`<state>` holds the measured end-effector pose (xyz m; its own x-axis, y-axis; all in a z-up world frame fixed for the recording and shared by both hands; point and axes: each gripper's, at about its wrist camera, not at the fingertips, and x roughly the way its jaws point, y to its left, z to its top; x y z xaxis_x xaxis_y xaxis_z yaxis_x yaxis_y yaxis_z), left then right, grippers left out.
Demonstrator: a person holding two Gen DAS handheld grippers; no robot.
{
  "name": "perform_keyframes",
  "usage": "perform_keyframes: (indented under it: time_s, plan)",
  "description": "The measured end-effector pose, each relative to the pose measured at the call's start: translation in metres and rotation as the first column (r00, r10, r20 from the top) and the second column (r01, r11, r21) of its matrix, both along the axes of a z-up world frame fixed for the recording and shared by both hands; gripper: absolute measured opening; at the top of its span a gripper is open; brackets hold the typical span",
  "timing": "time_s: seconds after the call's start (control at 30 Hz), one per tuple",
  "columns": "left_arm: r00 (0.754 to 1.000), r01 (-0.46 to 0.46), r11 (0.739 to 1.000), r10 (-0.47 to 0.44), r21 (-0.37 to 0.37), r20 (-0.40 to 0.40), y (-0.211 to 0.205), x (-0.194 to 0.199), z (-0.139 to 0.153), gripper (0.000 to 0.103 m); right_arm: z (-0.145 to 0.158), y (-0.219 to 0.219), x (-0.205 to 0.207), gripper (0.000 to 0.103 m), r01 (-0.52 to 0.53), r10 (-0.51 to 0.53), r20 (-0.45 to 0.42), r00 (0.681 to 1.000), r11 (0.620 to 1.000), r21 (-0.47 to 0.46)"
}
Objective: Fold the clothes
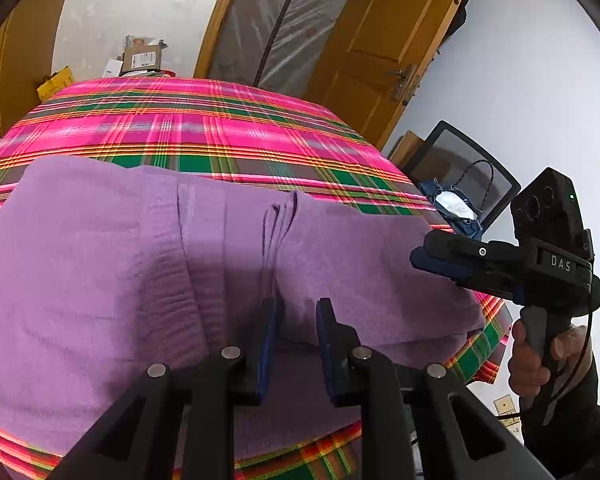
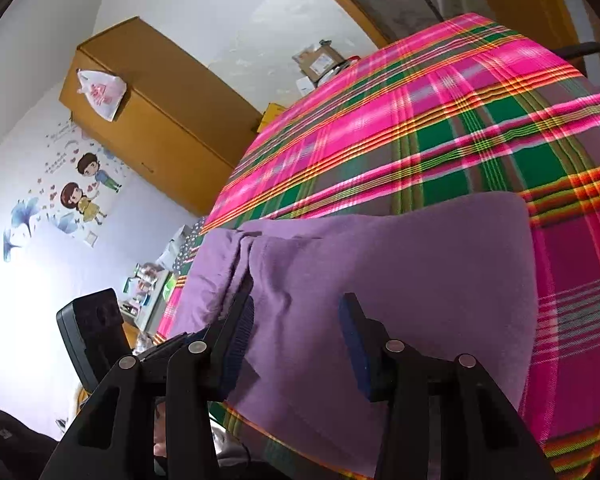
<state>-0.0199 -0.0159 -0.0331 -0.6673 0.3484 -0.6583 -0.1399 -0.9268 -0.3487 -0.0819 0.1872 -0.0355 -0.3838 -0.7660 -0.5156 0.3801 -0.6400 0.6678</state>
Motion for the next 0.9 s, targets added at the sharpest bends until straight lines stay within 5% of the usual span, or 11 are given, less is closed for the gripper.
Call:
perform_keyframes:
  time_s: [0.67,0.8,0.9]
  plan:
    - [0.997,-0.041,0.998,0.044,-0.037,0.062,0.006,-0.016,-0.008,0.021,0.003,0.004,0.004,0.046,0.015,-0.015,-0.010,1.000,1.000,-0.001]
    - [0.998,-0.032,0.998,0.035,-0.047,0.056,0.004,-0.015,-0.008,0.006,0.002,0.003,0.005,0.046,0.017,-0.017,-0.005,1.000,1.000,0.000]
    - [0.998,-0.024,1.000,0.025,-0.010,0.049,0.001,-0.009,-0.004,0.005,0.004,0.002,0.006,0.046,0.017,-0.017,-0.009,1.000,1.000,0.000]
